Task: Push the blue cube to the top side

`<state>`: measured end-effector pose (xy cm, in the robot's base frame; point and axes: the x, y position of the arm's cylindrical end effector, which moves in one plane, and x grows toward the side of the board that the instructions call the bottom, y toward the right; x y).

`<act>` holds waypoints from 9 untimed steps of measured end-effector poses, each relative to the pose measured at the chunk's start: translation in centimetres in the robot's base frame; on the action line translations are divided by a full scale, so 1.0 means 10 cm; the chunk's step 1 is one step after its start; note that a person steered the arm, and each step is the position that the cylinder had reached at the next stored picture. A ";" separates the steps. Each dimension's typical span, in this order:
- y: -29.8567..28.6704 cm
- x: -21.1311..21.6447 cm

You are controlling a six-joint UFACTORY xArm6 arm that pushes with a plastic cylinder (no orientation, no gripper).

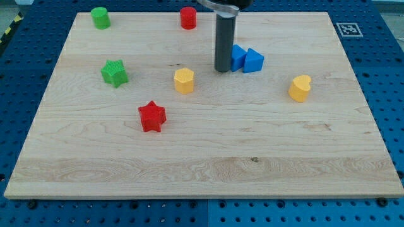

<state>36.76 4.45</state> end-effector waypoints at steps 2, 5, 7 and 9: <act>0.24 -0.34; 1.20 -0.71; 1.69 -0.95; 1.34 -1.08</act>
